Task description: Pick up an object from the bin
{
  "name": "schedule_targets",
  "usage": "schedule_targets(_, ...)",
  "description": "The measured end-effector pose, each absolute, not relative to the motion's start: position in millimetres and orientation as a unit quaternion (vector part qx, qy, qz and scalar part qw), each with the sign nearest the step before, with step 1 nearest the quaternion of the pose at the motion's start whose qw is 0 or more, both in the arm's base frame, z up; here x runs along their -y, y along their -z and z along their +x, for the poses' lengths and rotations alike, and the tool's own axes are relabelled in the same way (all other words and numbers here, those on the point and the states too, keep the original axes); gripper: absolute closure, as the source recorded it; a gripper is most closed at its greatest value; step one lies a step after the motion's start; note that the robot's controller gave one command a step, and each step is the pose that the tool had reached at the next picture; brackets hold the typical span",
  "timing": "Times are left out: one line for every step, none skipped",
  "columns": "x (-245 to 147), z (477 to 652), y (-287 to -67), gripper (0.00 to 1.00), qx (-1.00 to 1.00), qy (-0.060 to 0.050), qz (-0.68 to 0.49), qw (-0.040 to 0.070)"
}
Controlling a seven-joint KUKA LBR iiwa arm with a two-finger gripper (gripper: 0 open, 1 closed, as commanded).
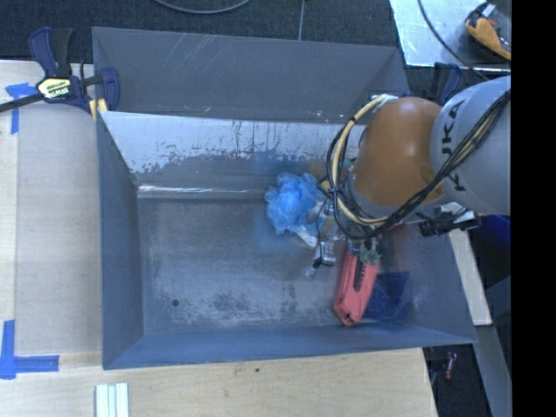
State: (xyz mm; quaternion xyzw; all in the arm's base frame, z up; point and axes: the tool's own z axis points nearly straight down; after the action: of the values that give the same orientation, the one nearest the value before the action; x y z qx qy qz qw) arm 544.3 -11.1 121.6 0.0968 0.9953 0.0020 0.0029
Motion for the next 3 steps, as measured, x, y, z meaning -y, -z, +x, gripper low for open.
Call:
schedule_targets(72.3,533.2,-96.1,0.00,-1.000,-0.002,-0.003,0.004)
schedule_targets(70.9,542.5,-94.8,0.00,-1.000,-0.002,0.016,0.003)
schedule_targets(64.8,528.9,-108.8,0.00,-1.000,-0.001,-0.014,0.004)
